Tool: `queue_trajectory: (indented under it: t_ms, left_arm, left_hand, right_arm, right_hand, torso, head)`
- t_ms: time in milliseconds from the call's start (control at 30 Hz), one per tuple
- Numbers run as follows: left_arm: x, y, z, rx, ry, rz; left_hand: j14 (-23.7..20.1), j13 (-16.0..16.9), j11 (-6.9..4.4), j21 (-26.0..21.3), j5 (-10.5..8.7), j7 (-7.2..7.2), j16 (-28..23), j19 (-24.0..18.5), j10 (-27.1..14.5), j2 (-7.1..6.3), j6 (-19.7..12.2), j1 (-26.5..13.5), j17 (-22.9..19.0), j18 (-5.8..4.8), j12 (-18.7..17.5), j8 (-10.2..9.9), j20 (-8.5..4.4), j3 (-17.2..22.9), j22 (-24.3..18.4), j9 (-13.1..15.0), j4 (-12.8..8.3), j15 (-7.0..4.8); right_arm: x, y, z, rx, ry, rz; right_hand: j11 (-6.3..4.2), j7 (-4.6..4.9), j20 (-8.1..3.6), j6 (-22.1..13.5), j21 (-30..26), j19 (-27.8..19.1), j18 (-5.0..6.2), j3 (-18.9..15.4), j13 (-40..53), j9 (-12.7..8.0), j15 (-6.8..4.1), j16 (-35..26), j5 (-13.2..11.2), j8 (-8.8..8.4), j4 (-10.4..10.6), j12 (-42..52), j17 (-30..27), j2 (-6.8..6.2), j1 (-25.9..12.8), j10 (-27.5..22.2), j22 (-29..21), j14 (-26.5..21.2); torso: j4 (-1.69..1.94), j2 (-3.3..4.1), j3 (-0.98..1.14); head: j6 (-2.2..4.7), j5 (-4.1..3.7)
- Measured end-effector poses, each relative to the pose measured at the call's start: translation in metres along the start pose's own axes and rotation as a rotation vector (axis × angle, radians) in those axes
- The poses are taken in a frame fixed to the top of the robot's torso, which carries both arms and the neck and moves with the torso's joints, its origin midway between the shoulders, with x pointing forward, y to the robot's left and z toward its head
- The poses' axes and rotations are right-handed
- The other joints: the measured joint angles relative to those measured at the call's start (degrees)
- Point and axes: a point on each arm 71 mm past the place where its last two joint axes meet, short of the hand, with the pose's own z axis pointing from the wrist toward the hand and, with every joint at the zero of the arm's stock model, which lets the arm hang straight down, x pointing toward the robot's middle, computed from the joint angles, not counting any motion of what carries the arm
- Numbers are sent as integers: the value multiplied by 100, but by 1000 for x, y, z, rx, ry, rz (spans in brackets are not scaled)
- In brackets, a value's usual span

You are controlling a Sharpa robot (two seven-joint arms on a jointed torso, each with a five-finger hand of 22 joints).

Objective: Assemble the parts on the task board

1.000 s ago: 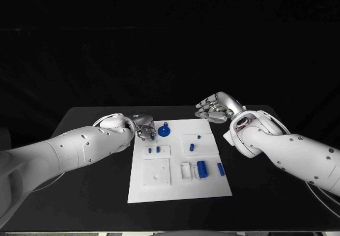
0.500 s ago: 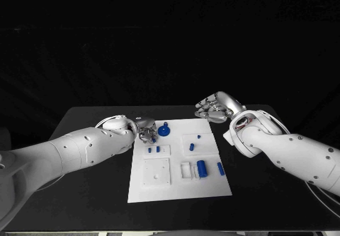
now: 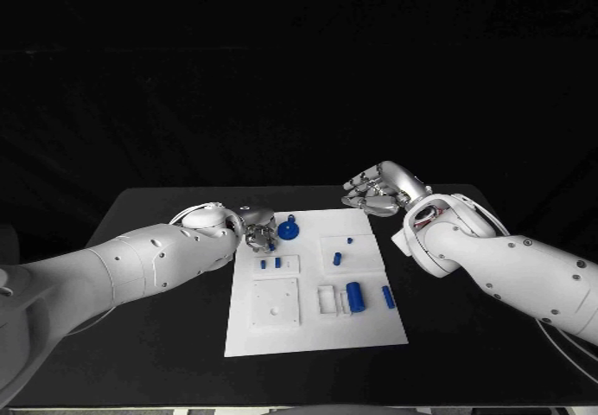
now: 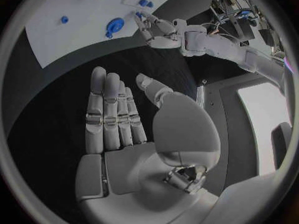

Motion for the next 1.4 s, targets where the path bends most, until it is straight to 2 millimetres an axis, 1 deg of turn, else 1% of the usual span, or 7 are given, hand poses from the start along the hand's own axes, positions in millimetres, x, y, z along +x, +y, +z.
queue_trajectory:
  t_ms: [567,1033,1133,1233,1300,1333,1400]
  left_arm:
    - [2,-3,4,-4,15,15]
    - [9,-4,6,-16,29,25]
    - [10,-4,6,-17,33,25]
    - [13,-3,5,-17,39,25]
    - [14,-3,4,-17,40,24]
    - [14,-2,4,-18,39,24]
    - [14,-2,4,-17,38,24]
  left_hand:
    - [0,-1,0,0,-22,0,0,0,0,-1,-2,1,0,0,0,2,0,-15,-1,-7,15,0]
    - [-43,1,1,-21,-22,-12,0,0,-1,21,-33,-22,-1,-1,0,11,0,-30,-2,-1,0,43]
    - [-95,3,62,-50,-52,-5,0,-32,-62,21,-46,-22,0,0,0,11,32,-30,-2,0,0,51]
    - [-115,1,92,-50,-63,44,0,-32,-134,21,-236,-22,10,0,0,12,32,-54,-3,3,-23,71]
    - [-160,-11,83,-50,-63,0,0,-43,-187,21,-457,-21,12,0,0,52,43,-54,-3,1,-24,70]
    - [-175,-11,105,-50,-63,-16,0,-52,-211,2,-555,-12,18,0,0,51,51,-50,-3,-2,-28,73]
    - [-175,-14,127,-50,-63,-145,0,-52,-247,-82,-833,-14,20,0,-1,34,52,-31,-3,-6,-48,73]
  right_arm:
    - [0,0,0,-1,0,1]
    - [0,0,0,0,0,0]
    - [0,0,0,0,0,0]
    - [0,0,0,0,0,0]
    - [0,0,0,0,0,0]
    - [0,0,0,1,0,0]
    - [0,0,0,1,0,0]
  right_hand:
    - [0,0,0,0,0,0,0,0,0,0,0,0,0,0,0,0,1,0,0,0,0,0]
    - [0,0,0,0,0,0,0,0,0,0,0,0,0,0,0,0,-7,0,0,0,1,0]
    - [0,0,0,0,0,0,0,0,0,0,0,0,0,0,0,0,-7,0,0,0,5,0]
    - [0,0,0,0,0,0,0,0,0,0,0,0,0,0,0,0,-7,0,0,0,5,0]
    - [0,0,0,0,0,0,0,0,0,0,6,0,0,0,0,-13,-7,0,0,0,5,-6]
    - [0,0,0,0,0,0,0,0,0,0,15,0,0,0,0,-23,-7,0,0,0,5,-15]
    - [0,0,0,0,0,0,0,0,0,0,16,0,0,0,0,-23,-7,0,0,0,5,-17]
  torso:
    - [-3,-1,2]
    - [3,-1,0]
    - [3,-1,0]
    - [4,-1,0]
    - [5,-1,1]
    - [6,-1,-1]
    - [7,-2,-3]
  head:
    - [0,-28]
    - [-16,-39]
    - [-16,-37]
    - [-15,-32]
    - [-12,-30]
    - [-9,-27]
    - [-5,-23]
